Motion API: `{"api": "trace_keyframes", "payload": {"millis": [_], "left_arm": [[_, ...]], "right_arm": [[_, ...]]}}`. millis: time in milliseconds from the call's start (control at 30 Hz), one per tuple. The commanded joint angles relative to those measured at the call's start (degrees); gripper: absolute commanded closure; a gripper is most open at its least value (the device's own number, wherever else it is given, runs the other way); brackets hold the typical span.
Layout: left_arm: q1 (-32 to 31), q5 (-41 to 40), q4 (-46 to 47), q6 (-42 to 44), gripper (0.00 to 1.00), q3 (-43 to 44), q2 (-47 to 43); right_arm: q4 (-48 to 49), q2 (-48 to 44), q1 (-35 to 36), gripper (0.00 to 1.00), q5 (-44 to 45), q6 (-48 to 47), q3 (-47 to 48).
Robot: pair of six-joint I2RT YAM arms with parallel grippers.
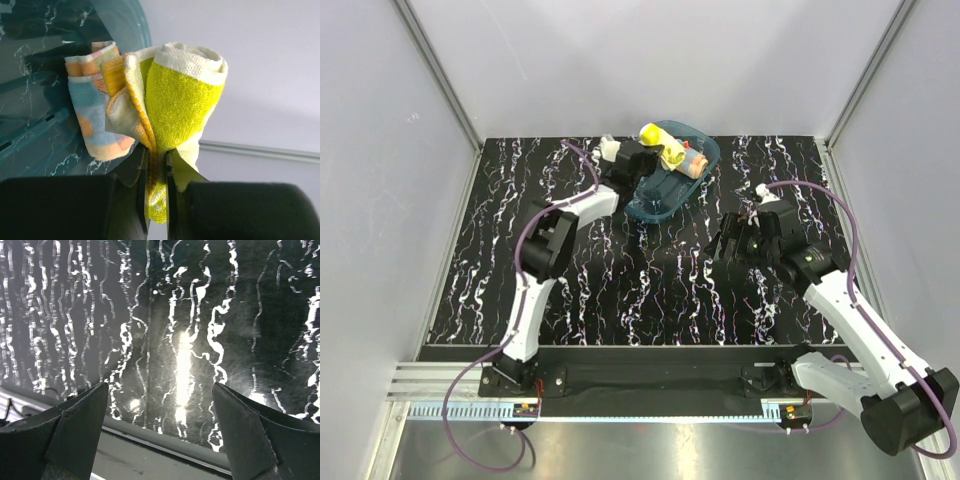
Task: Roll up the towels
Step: Place the rolled towel into the container
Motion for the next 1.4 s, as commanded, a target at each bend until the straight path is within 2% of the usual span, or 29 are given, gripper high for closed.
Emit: {"api": "trace_keyframes", "payload": {"millis": [0,100,267,567,667,700,800,900,933,1000,1067,1133,1167,1367], "left_arm": [[-0.93,-4.41,-1.47,-5.62,1.0,6.5,5.91],[-1.37,-4.84,-4.19,-8.8,1.0,11.51,10.05],[-1.99,-7.74,-8.32,-8.36,1.0,16.8,13.22],[-3.48,-7.66,-9.91,-13.11,1.0,16.71,15.77],[-3.66,-7.31,-11.13,-13.81,0.89,16.89,16.12],[-3.66,-7.22,-11.66,-13.81,0.8,16.98,16.03],[-3.57,-6.78,-13.6,-13.9,0.68,16.81,15.51],[-3.39,-4.85,-14.21,-14.6,0.49,16.28,15.24],[-3.39,-4.5,-14.57,-14.78,0.4,16.02,14.89],[-3.39,-4.23,-14.39,-14.43,0.37,15.05,14.19],[-3.31,-4.23,-15.27,-14.25,0.29,13.82,12.96],[-3.13,-3.97,-17.19,-14.08,0.27,12.77,11.38],[-3.04,-3.88,-17.9,-13.81,0.2,12.41,10.85],[-2.34,-3.53,-21.6,-12.5,0.16,8.64,6.02]], "right_arm": [[-0.51,0.36,-0.72,0.08,1.71,-2.68,2.31],[-0.95,0.36,-1.16,0.07,1.98,-3.65,2.4],[-2.53,-0.08,-2.21,0.04,3.38,-5.5,2.58],[-1.74,1.23,-2.57,0.03,2.42,-5.67,2.93],[-1.57,1.41,-2.65,0.02,2.07,-5.67,2.84],[-1.48,1.32,-2.74,0.02,2.07,-5.85,2.84],[-1.57,1.59,-2.83,0.02,2.33,-5.85,2.93],[-1.48,1.67,-2.92,0.02,2.24,-5.76,3.19],[-1.57,1.76,-2.92,0.02,2.16,-5.85,3.37],[-1.74,1.85,-2.92,0.02,2.16,-5.76,3.89],[-1.92,1.85,-3.0,0.02,2.33,-5.76,4.07],[-1.92,1.85,-3.0,0.02,2.33,-5.67,4.07],[-2.01,1.76,-3.09,0.02,2.51,-5.67,4.07],[-2.44,1.76,-3.09,0.02,2.24,-5.15,5.21]]}}
